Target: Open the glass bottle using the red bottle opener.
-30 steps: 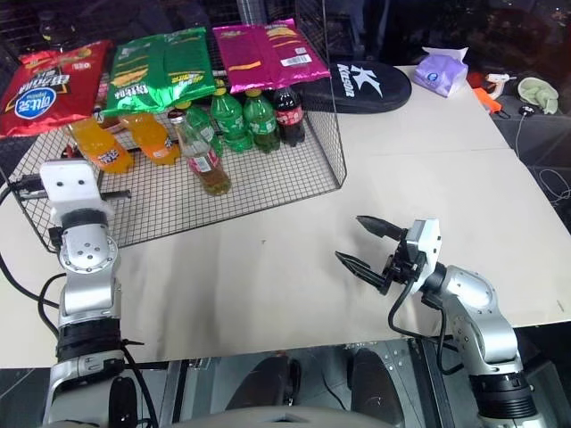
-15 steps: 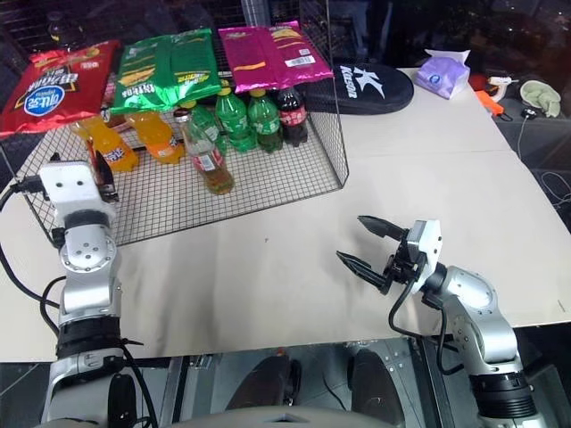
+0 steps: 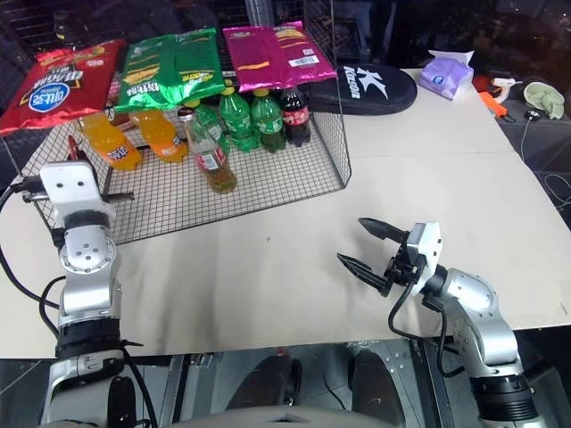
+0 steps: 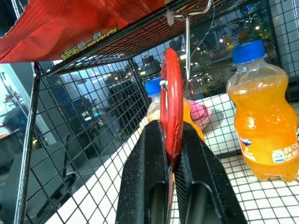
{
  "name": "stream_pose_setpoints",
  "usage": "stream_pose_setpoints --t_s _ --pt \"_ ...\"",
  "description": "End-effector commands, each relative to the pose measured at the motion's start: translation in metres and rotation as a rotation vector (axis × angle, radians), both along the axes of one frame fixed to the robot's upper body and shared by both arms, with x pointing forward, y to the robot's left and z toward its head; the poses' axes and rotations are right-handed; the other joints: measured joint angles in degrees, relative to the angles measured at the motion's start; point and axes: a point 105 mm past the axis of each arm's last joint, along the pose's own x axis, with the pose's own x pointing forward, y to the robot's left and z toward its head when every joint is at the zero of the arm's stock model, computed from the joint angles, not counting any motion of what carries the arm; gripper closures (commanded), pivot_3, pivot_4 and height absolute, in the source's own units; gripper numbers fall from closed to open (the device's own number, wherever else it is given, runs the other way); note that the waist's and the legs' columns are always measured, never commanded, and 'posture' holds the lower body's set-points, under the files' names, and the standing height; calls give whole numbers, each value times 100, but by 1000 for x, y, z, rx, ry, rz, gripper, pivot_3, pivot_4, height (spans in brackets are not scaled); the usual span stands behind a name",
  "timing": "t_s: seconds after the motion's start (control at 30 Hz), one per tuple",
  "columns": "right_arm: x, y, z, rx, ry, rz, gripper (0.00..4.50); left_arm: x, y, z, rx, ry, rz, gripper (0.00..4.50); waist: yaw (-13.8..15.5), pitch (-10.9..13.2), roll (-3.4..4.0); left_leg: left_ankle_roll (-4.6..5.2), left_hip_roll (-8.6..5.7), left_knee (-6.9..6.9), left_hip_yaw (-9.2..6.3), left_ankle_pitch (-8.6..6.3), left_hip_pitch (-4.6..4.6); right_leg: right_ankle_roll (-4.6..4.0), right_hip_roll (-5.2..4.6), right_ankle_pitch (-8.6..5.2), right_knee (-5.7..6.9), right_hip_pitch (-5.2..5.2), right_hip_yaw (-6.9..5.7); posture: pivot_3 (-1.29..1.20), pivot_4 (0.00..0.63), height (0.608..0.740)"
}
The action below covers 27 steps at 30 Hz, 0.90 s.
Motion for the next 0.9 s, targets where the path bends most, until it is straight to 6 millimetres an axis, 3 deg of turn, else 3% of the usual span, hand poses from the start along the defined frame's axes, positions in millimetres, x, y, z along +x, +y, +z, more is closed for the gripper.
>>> stream_pose_setpoints --t_s 0.03,0.2,0.37,0.43,0.6,0.7,0.9 --pt "-2 -1 6 3 -37 3 338 -8 -8 29 156 -74 46 4461 2 0 0 0 0 0 0 0 0 0 0 0 0 0 0 0 150 740" --pt "-2 -1 6 1 -36 0 338 -20 -10 45 303 -121 158 4461 -1 0 0 0 -1 -1 0 0 0 0 0 0 0 0 1 0 150 740" --pt "-2 -1 6 1 -36 -2 338 -26 -15 45 274 -136 139 4461 7 0 0 0 0 -1 0 0 0 0 -1 0 -1 0 1 0 150 740" --pt "-2 -1 7 2 -37 -4 338 -24 -31 40 202 -136 6 4461 8 0 0 0 0 -1 0 0 -1 0 -2 0 -1 0 1 0 150 740" --pt "-2 -1 9 0 -45 -10 338 -23 -92 18 -61 -65 -475 4461 13 0 0 0 0 0 0 0 -2 0 -12 0 -3 2 1 0 150 740" --pt "-2 0 12 -2 -51 -11 338 -29 -118 16 -183 -42 -701 4461 3 0 0 0 5 0 -1 0 -1 0 -12 0 -3 3 1 0 150 740" --pt "-1 10 20 -18 -53 14 338 -38 -149 21 -384 7 -1033 4461 -10 0 2 0 11 0 3 0 6 0 1 0 -1 5 4 0 150 740"
